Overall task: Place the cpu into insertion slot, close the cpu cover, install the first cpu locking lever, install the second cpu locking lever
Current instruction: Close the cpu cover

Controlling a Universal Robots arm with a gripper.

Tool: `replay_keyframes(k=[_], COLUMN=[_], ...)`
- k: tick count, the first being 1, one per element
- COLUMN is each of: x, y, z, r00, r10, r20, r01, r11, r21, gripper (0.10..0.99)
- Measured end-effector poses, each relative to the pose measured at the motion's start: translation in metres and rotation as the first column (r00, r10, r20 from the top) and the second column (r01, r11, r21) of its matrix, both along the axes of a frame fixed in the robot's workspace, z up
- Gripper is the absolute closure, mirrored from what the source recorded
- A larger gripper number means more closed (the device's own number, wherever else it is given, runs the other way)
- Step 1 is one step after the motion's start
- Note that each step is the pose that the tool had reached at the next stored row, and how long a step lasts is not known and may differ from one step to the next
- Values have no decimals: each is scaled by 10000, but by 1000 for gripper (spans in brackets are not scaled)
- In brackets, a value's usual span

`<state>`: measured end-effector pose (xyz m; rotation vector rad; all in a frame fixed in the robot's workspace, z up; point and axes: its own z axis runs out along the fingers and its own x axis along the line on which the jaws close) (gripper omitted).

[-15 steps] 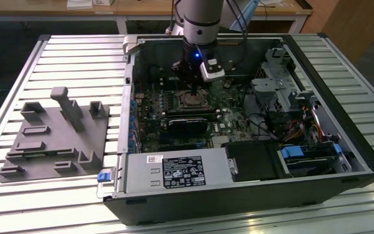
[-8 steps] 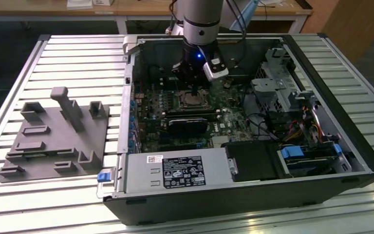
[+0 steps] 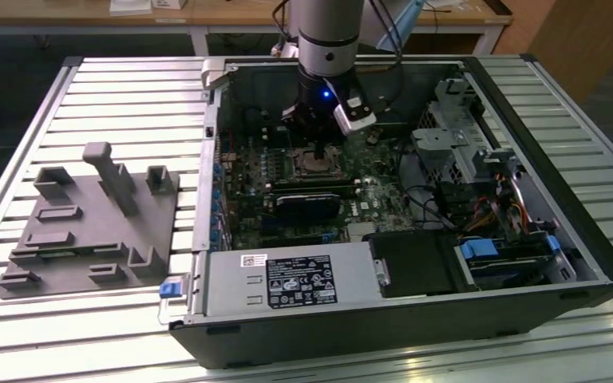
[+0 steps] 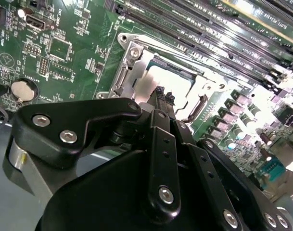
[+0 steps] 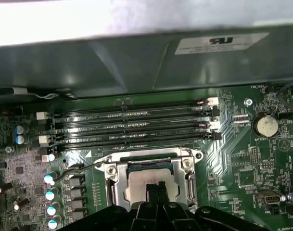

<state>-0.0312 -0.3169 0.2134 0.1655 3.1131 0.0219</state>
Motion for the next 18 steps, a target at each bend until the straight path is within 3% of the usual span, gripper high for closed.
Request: replay_keyframes(k=[9,18], x=[-11,-12], y=[-1,-1], z=[5,193], r00=[9988,9988], r10=[-482,-483], r20=[1,4], r01=[482,483], r11=[9988,9988], r21=[-1,2], gripper=[980,980])
